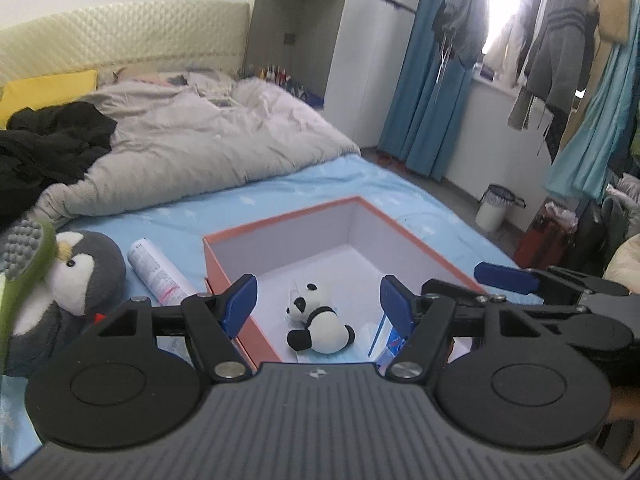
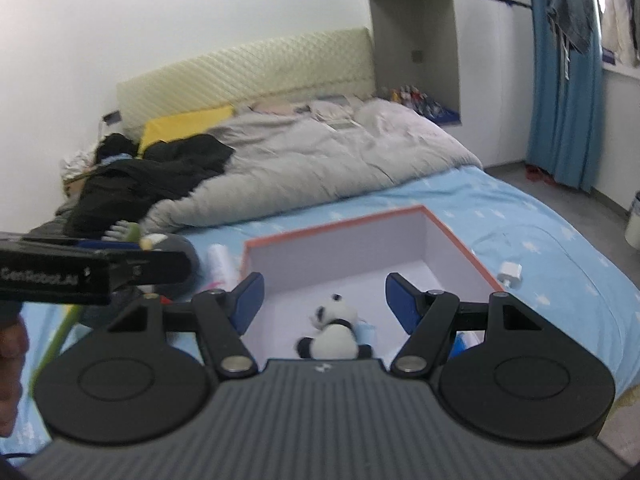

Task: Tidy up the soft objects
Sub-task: 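Withdraw both open grippers from the box back over the bed, then move the left gripper to the red tea packet while the right gripper approaches the clear plastic bag, then grasp the red tea packet with the left gripper while the right gripper grasps the clear plastic bag, then lift and carry the tea packet and plastic bag with both grippers over the pink box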

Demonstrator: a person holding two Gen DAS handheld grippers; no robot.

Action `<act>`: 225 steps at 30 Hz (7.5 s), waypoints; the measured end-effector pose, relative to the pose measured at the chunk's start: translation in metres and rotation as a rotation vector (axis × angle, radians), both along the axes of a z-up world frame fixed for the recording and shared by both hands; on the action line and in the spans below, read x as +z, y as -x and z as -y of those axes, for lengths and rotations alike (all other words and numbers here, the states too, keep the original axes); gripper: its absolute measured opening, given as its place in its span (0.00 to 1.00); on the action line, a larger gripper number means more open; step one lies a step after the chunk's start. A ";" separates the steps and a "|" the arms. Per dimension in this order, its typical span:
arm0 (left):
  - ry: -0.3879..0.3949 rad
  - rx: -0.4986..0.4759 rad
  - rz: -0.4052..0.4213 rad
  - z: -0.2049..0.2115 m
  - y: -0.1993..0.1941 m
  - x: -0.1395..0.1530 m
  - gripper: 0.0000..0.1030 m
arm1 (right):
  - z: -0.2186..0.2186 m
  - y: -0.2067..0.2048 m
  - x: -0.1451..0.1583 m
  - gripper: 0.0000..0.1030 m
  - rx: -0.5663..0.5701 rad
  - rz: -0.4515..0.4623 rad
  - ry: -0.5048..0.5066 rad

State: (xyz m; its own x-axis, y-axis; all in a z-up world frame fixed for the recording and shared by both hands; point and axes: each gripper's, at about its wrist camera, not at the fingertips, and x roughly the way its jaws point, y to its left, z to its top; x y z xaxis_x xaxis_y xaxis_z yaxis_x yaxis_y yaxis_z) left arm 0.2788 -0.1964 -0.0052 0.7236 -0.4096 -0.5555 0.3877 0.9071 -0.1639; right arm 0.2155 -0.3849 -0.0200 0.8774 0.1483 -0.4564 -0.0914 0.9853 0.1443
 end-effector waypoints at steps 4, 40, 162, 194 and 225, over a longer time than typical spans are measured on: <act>0.012 0.015 0.032 -0.016 0.020 0.009 0.71 | -0.013 0.014 0.007 0.68 0.022 0.037 -0.014; 0.001 0.178 -0.035 -0.128 0.122 -0.053 0.71 | -0.107 0.102 -0.039 0.68 0.084 0.003 -0.018; 0.030 0.393 -0.192 -0.224 -0.003 -0.182 0.55 | -0.194 -0.050 -0.123 0.40 0.191 -0.116 0.243; 0.012 0.317 -0.192 -0.168 0.103 -0.123 0.55 | -0.157 0.060 -0.079 0.40 0.205 -0.132 0.148; 0.050 0.072 -0.095 -0.041 -0.011 -0.020 0.55 | -0.029 0.003 0.025 0.41 -0.023 0.048 0.151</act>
State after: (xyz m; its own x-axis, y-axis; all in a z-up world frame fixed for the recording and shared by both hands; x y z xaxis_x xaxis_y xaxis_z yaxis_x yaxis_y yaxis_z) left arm 0.2896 -0.1551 -0.0254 0.6975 -0.3873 -0.6029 0.3027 0.9218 -0.2420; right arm 0.2121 -0.3561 0.0048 0.9011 0.0610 -0.4293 -0.0720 0.9974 -0.0094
